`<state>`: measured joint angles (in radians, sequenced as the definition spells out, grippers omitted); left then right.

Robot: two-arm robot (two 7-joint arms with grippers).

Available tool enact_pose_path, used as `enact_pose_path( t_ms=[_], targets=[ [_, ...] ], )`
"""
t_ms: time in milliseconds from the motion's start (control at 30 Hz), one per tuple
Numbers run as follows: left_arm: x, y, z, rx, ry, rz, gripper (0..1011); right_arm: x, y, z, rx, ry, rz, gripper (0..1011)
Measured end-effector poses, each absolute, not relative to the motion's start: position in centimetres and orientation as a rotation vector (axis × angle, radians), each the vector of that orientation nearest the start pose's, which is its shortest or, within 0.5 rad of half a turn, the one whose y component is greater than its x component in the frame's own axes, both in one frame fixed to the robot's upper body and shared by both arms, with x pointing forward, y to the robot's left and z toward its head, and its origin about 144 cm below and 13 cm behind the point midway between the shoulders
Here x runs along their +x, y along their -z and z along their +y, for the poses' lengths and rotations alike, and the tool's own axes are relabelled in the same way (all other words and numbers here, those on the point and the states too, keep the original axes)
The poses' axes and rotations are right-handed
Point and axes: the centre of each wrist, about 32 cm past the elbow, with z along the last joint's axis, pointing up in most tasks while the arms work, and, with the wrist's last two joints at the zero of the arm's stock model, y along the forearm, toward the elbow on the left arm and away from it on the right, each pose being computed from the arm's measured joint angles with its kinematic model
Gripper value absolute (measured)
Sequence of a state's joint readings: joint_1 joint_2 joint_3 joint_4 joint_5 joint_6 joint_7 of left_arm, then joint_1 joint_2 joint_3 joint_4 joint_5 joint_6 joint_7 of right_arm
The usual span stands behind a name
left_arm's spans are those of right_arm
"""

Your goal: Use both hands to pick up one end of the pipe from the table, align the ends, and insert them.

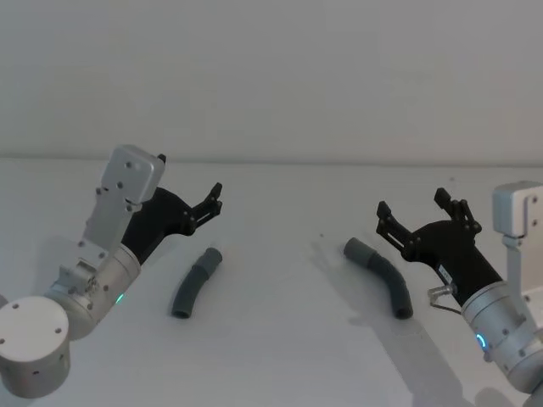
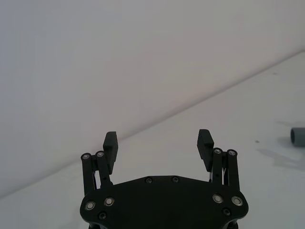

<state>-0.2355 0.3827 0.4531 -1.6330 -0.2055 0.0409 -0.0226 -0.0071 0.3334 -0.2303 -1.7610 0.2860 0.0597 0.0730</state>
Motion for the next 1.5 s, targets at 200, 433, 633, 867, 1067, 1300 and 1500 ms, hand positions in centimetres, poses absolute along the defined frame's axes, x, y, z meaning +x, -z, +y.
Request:
enact_pose_path(
  t_ms=[200, 433, 633, 867, 1067, 1300, 1500],
  targets=[
    [48.8, -120.9, 19.9, 0.111, -1.093, -0.209, 1001, 44.3, -118.9, -23.5, -0.039, 1.203, -0.036, 1000],
    [48.2, -121.6, 20.3, 0.167, -1.066, -0.151, 1001, 43.8, -119.0, -23.5, -0.108, 1.173, 0.014, 1000],
    [47.9, -122.2, 20.7, 0.208, -1.054, -0.118, 1001, 43.6, -119.0, -23.5, -0.139, 1.151, 0.051, 1000],
    [47.7, -123.1, 21.2, 0.26, -1.037, -0.078, 1001, 43.6, -119.1, -23.5, -0.165, 1.131, 0.088, 1000],
    [47.7, -123.8, 21.4, 0.299, -1.019, -0.046, 1001, 43.9, -119.5, -23.6, -0.18, 1.125, 0.113, 1000],
    [47.8, -124.3, 21.4, 0.337, -0.993, 0.006, 1001, 44.4, -119.8, -23.7, -0.202, 1.121, 0.137, 1000],
    [47.7, -124.4, 21.3, 0.351, -0.98, 0.046, 1001, 44.8, -119.7, -23.8, -0.224, 1.12, 0.152, 1000]
  ],
)
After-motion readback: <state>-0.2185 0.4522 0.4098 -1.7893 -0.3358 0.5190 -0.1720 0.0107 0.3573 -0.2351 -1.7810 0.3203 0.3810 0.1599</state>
